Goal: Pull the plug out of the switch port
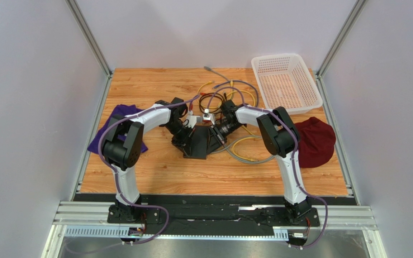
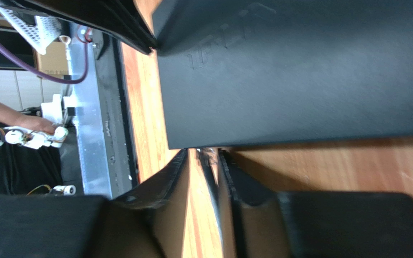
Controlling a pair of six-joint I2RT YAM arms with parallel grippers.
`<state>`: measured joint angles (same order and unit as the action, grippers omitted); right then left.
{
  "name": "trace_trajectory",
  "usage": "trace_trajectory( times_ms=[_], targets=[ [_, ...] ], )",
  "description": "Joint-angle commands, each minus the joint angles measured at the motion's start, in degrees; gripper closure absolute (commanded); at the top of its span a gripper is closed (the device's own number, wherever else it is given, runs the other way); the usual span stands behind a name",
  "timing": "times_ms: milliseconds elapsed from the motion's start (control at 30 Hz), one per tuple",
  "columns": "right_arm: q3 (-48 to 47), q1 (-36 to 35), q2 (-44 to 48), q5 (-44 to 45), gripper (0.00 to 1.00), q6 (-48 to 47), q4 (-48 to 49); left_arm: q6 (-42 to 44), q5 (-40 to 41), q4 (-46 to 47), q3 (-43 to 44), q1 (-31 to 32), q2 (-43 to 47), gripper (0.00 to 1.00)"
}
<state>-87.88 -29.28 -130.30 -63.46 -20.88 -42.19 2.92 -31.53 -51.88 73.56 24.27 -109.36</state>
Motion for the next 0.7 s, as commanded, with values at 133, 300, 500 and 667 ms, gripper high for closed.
trace_trajectory(
  times_ms=[133,300,500,667],
  targets=[
    [-0.9,0.0,-2.1,1.2,0.85,-3.5,-0.9,1.5,3.1,3.3,0.6,-0.1,-1.6,1.0],
    [-3.2,-0.1,-4.2,4.2,0.91,-4.4,-4.5,1.4,3.2,3.3,1.0,-0.1,-2.2,1.0],
    [-5.4,0.0,-4.8,10.1,0.98,-5.8,-9.3,1.5,3.1,3.2,1.4,-0.2,-2.2,1.0],
    [-7.5,0.9,-5.5,14.6,1.0,-2.1,-13.4,1.4,3.2,3.8,1.0,-0.2,-1.9,1.0]
  ],
)
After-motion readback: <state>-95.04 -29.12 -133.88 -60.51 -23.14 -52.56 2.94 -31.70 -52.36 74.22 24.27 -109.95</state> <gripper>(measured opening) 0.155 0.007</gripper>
